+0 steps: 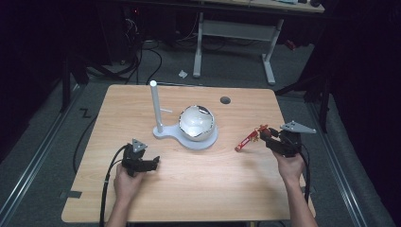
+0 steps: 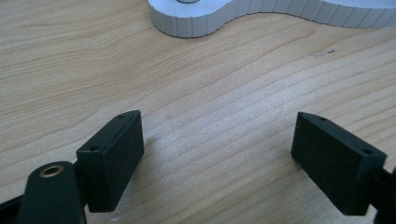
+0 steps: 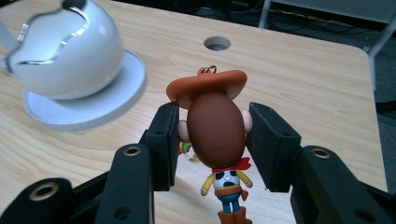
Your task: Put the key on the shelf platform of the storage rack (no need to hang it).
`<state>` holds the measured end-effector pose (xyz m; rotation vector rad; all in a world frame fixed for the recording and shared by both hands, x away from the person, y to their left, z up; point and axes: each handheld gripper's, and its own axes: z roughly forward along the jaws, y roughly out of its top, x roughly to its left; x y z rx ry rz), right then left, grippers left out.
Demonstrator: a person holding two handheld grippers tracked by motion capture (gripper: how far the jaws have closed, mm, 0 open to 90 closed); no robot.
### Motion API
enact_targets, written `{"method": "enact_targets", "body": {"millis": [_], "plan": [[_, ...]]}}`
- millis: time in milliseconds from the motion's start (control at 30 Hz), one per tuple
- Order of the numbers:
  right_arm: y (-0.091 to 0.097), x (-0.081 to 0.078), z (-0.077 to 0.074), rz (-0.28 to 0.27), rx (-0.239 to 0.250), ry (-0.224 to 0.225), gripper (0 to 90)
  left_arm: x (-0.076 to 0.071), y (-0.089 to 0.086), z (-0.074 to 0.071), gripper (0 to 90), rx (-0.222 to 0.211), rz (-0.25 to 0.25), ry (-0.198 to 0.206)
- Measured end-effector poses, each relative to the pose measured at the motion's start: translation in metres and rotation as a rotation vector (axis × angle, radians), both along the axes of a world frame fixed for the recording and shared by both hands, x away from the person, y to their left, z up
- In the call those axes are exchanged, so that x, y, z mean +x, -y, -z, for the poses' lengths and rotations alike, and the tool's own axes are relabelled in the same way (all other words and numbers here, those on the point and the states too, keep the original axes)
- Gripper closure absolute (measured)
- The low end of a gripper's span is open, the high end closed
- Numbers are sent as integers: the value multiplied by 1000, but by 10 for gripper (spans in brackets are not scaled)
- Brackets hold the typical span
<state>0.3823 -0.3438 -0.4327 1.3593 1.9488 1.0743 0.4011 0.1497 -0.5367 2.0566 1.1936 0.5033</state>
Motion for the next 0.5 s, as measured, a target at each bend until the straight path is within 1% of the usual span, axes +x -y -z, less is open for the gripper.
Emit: {"method": "enact_targets", "body": {"millis": [100, 167, 200, 367, 500], "plan": [[-1, -2, -8, -25, 19, 0, 557, 0, 0, 0, 172, 1, 1, -1], [-2, -3, -11, -32, 18, 1, 557, 0, 0, 0, 172, 1, 1, -1], [-3, -4, -16, -50, 17, 1, 557, 0, 0, 0, 172, 1, 1, -1], [-9, -8, -30, -96, 9, 5, 556, 0, 0, 0, 172, 0, 0, -1], [-13, -12, -41, -135, 13, 7, 556, 0, 0, 0, 172, 1, 1, -1]]}}
